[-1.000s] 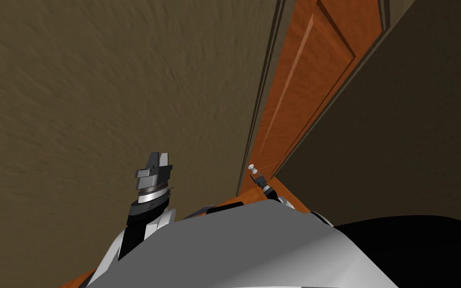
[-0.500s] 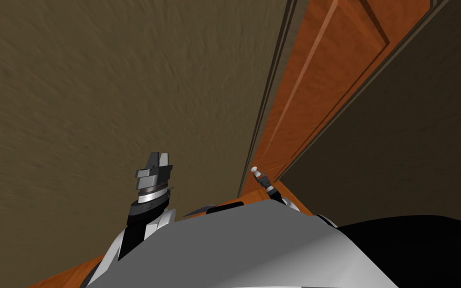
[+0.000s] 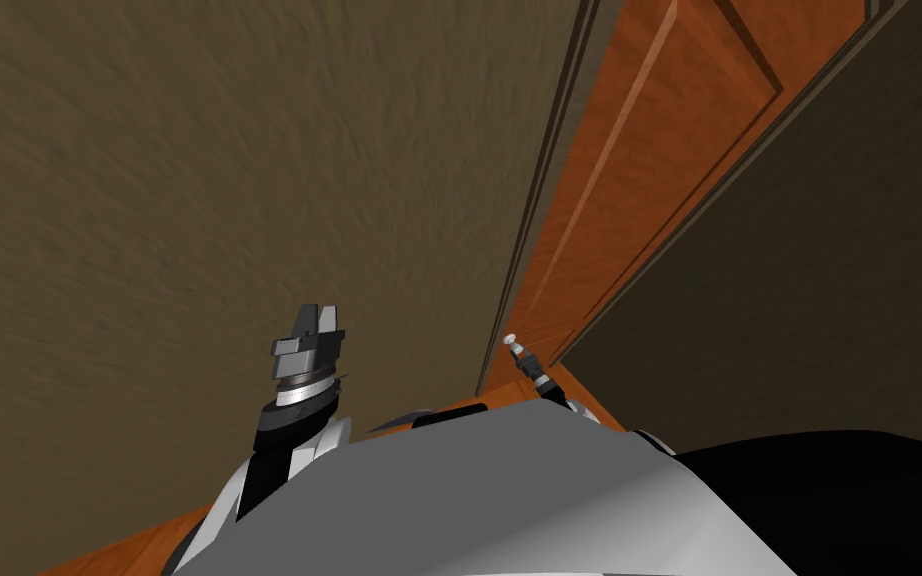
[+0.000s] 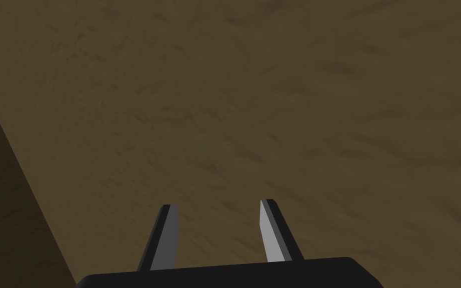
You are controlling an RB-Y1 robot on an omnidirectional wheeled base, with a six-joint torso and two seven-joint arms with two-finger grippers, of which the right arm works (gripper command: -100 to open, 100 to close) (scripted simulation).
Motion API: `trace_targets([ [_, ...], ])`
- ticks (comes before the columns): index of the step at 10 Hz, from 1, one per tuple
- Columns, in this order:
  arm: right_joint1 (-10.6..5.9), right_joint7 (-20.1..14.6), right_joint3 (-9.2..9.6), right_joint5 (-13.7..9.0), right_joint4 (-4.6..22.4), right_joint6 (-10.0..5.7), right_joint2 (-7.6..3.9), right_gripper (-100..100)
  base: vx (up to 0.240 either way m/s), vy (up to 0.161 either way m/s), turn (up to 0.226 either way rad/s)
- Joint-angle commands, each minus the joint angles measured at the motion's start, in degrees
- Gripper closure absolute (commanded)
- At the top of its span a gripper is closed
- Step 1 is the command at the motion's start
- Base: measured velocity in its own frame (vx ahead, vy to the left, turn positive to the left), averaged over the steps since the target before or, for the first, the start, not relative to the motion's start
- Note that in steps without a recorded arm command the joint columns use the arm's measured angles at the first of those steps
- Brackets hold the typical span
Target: Pull the door open
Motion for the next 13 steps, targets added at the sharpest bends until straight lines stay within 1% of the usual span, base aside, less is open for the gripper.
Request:
trace_targets([
  [1,-0.03,0.0,-0.17,-0.1,0.0,0.07,-0.18,100,0.000,0.006,-0.008],
  [4,-0.03,0.0,-0.17,-0.1,0.0,0.07,-0.18,100,0.000,0.000,0.000],
  [5,-0.03,-2.0,0.06,-0.5,-0.1,0.22,0.05,100,-0.025,-0.003,0.065],
  [7,-0.05,-3.7,0.13,-1.0,-0.2,0.40,0.10,100,-0.032,-0.014,0.049],
  [12,-0.16,-11.5,0.49,-3.1,-0.7,1.30,0.35,100,-0.042,-0.020,0.067],
  [13,-0.16,-11.9,0.49,-3.1,-0.7,1.30,0.35,100,-0.036,-0.016,0.034],
])
